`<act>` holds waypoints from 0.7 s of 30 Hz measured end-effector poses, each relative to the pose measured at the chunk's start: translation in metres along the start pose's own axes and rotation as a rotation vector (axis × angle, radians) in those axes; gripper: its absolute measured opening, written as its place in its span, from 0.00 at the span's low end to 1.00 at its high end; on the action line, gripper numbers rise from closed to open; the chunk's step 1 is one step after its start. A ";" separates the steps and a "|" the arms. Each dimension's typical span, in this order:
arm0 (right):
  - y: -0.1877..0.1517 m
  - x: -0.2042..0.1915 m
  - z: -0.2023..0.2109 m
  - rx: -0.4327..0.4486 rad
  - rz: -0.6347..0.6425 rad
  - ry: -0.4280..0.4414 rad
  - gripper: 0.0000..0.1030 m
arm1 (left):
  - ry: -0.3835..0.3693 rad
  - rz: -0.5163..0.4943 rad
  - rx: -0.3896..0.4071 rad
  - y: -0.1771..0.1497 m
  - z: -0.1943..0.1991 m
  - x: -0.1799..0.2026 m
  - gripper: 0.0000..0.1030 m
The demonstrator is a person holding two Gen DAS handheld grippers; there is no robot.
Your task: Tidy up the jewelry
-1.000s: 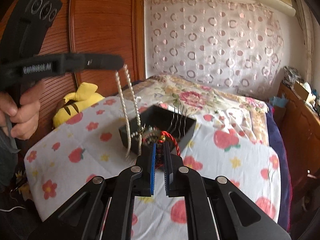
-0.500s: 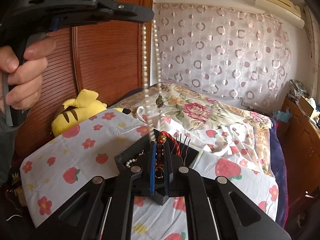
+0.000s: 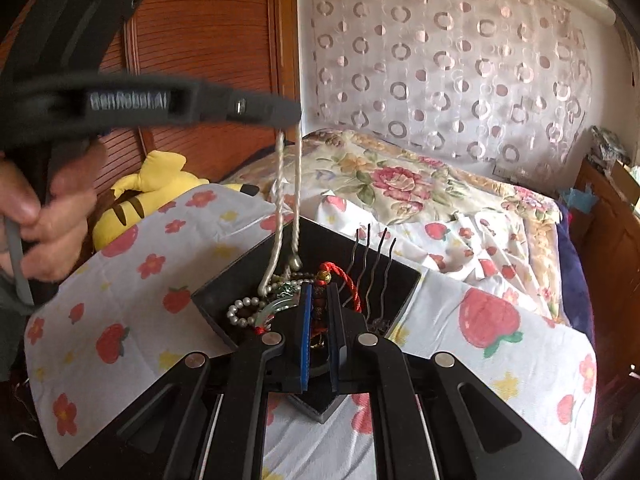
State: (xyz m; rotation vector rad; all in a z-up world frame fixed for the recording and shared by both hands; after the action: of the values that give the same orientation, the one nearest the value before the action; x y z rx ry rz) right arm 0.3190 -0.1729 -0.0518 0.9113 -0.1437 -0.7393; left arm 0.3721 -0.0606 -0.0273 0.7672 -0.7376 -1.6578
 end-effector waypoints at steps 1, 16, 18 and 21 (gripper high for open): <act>-0.001 0.001 -0.002 -0.001 -0.002 -0.002 0.14 | 0.008 -0.001 -0.006 -0.005 -0.003 -0.002 0.10; -0.002 0.011 0.012 0.045 -0.060 -0.075 0.40 | 0.138 -0.004 -0.003 -0.049 -0.002 -0.013 0.87; -0.005 0.011 0.017 0.056 -0.063 -0.100 0.55 | 0.167 0.000 -0.001 -0.054 0.001 -0.016 0.91; -0.010 0.013 0.022 0.069 -0.094 -0.115 0.63 | 0.192 0.023 -0.007 -0.067 0.006 -0.019 0.92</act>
State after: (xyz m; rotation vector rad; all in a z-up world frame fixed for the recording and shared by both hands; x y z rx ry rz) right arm 0.3141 -0.1992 -0.0486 0.9464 -0.2300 -0.8792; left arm 0.3324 -0.0283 -0.0750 0.8955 -0.6034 -1.5401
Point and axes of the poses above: each gripper's, at about its wrist camera, not at the fingertips, and z roughly against the way its jaws point, x to its right, y to its top, the point moved 10 cm from there along -z, roughly the way its jaws point, and after that the axes turned 13 degrees about y, right-handed, at the moved point
